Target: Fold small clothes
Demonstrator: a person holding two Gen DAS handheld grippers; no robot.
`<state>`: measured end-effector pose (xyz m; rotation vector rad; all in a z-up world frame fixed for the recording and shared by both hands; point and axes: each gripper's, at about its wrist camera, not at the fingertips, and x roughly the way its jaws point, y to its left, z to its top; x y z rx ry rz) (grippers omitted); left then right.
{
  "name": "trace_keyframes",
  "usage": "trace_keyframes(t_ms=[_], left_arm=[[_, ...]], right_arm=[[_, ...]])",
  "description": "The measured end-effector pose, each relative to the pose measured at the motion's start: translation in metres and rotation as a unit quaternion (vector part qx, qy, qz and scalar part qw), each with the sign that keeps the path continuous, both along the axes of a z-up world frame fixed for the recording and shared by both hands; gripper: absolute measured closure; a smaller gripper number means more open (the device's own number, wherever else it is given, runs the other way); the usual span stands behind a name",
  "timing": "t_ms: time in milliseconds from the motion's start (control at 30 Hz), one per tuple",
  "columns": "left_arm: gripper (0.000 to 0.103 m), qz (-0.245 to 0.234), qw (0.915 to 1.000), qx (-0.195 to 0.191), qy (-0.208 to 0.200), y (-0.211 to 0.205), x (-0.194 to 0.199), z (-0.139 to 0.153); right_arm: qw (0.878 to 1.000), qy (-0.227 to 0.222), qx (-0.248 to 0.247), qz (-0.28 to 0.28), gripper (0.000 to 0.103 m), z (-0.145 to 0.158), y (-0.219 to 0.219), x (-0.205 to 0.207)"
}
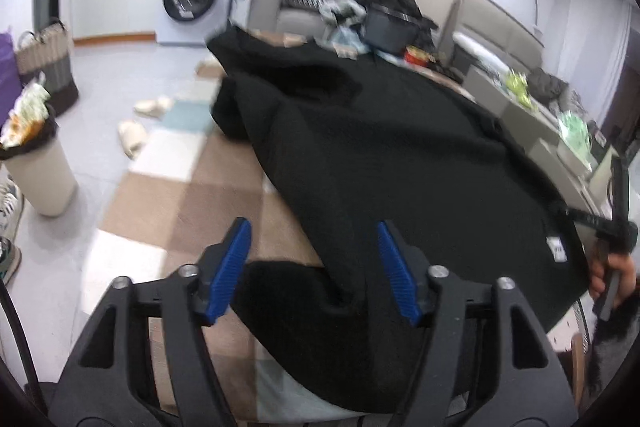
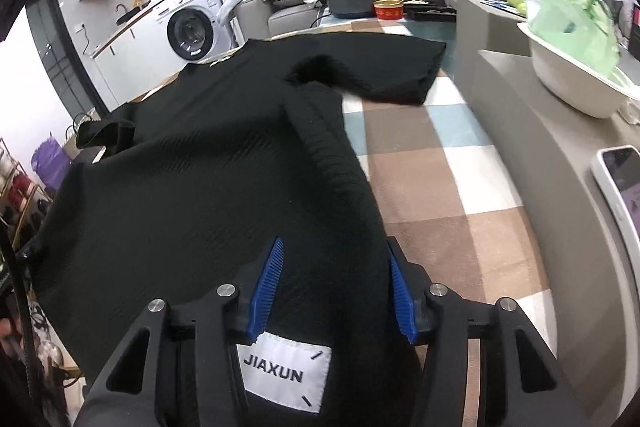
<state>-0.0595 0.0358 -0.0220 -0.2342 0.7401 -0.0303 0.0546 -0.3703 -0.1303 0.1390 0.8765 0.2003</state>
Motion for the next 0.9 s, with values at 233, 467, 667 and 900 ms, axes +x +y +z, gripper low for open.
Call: trace_keyframes(t_ms=[233,467,667,900], left_arm=[[0.095,-0.023,0.9997,-0.003,0.011,-0.004,-0.007,-0.003],[0.094,-0.037,0.9987,0.018,0.031,-0.016,-0.022,-0.003],[0.056,0.002,0.9988,0.04,0.027,-0.009,-0.024,0.0],[0.031,0.047,0.9987,0.009,-0.017,0.024,-0.005,0.03]], right_arm=[[1.0,-0.008,-0.011,0.015,0.097,-0.001,0.006,-0.004],[1.0,-0.014,0.0,0.003,0.097,0.01,-0.002,-0.015],[1.0,0.006,0.003,-0.029,0.077,0.007,-0.011,-0.015],[0.997,-0.075,0.017,-0.012,0.017,0.056,0.002,-0.029]])
